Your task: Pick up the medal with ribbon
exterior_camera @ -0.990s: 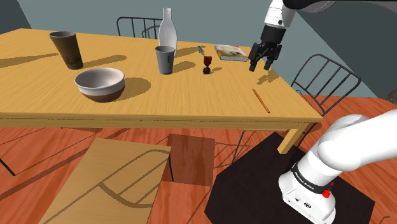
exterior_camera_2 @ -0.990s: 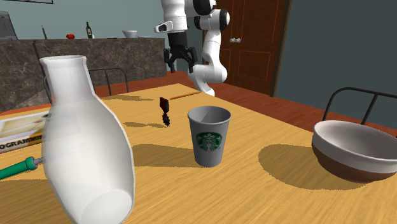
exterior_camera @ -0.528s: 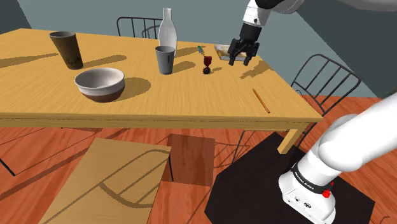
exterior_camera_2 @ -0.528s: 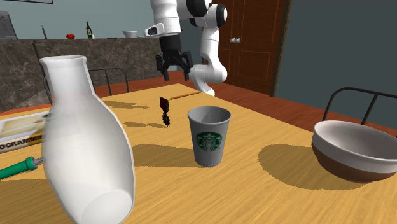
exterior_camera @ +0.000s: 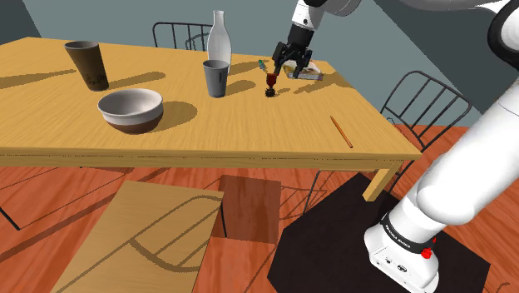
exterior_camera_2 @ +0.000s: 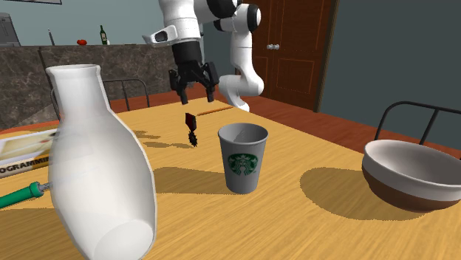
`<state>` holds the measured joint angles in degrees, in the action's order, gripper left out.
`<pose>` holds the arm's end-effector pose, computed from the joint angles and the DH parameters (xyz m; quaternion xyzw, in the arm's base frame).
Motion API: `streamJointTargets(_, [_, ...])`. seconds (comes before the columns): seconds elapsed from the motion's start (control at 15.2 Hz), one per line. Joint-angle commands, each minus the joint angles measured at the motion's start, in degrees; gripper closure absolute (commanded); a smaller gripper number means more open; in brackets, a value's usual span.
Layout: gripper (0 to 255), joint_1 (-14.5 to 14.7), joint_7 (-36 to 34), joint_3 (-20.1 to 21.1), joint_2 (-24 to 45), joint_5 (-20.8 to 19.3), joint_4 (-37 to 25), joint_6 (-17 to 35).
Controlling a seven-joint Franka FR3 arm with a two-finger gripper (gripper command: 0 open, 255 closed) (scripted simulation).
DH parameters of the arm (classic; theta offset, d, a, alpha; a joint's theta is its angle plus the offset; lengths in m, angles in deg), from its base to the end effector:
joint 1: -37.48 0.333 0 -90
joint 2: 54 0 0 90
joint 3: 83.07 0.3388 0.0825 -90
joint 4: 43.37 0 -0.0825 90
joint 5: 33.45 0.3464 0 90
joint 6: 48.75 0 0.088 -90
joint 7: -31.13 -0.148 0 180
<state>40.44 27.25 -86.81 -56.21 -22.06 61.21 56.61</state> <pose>0.5218 0.0160 0.5402 -0.9928 0.0642 -0.0232 0.0983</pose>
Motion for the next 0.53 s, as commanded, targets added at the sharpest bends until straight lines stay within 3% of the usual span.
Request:
streamJointTargets(0.0, [0, 0.05, 0.33, -0.02, 4.12, 1.18, -4.10, 0.60])
streamJointTargets(0.2, [0, 0.03, 0.36, 0.13, 9.96, 2.68, -11.15, 0.27])
streamJointTargets(0.46, [0, 0.09, 1.00, 0.21, 10.01, 2.89, -8.16, 3.24])
